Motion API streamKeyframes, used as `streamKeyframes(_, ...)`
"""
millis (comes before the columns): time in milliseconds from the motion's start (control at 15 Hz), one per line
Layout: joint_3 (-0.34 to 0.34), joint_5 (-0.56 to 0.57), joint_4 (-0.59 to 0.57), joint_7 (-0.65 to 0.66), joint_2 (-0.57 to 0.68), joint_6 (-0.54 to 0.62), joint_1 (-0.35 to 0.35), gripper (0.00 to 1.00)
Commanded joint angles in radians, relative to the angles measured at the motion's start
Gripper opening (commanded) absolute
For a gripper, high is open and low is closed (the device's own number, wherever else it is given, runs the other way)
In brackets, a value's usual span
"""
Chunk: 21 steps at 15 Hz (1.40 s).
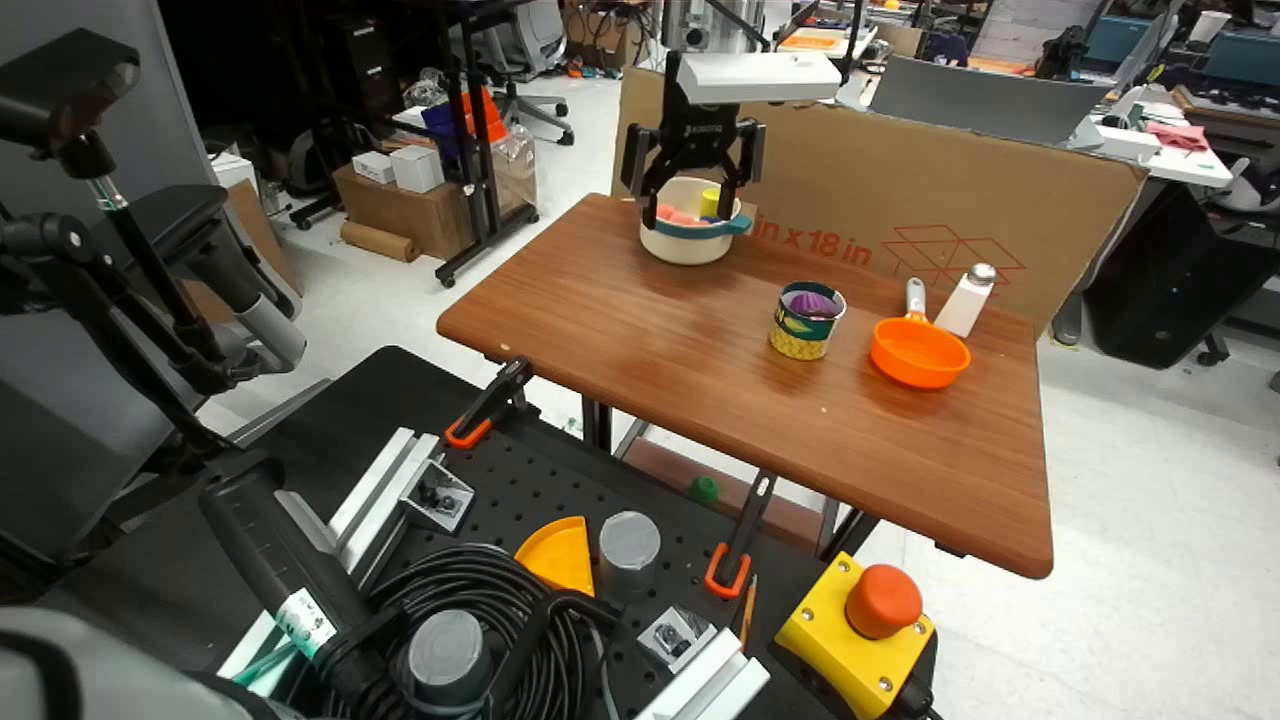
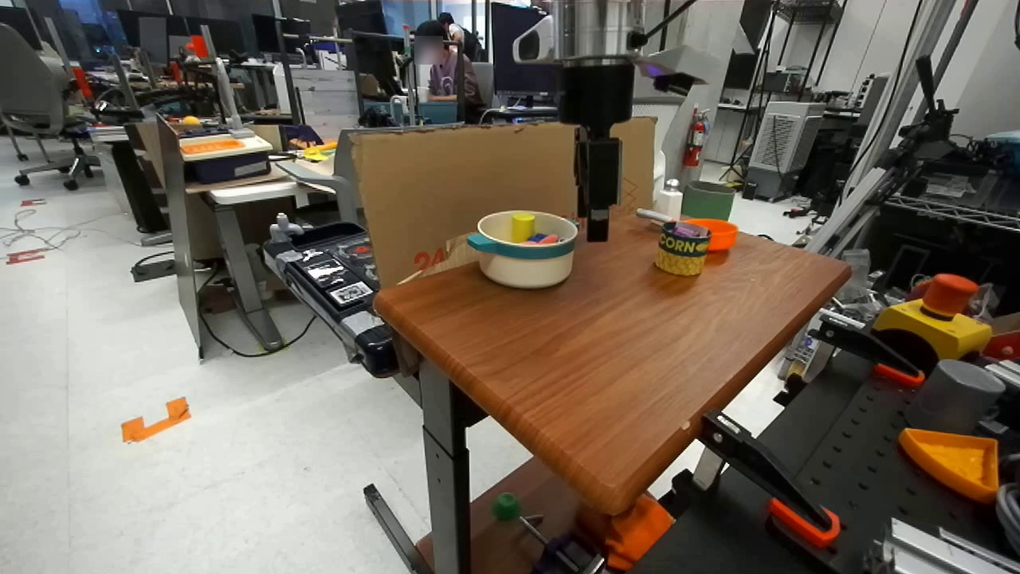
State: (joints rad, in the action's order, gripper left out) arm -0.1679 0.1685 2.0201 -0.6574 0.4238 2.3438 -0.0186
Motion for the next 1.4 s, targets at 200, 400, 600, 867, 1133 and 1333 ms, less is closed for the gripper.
streamKeyframes(200, -0.027, -0.063, 0.048, -0.031, -0.036, 0.195, -0.006, 1.0)
streamKeyframes(400, -0.045, -0.082, 0.043, -0.044, -0.02, 0.238, -0.008, 1.0)
streamKeyframes(600, -0.056, -0.09, 0.036, -0.06, -0.003, 0.231, -0.012, 1.0)
streamKeyframes(867, -0.053, -0.079, 0.026, -0.078, 0.025, 0.207, -0.015, 1.0)
streamKeyframes(1133, -0.05, -0.071, 0.019, -0.089, 0.055, 0.191, -0.018, 1.0)
streamKeyframes(1333, -0.052, -0.067, 0.02, -0.108, 0.069, 0.183, -0.024, 1.0)
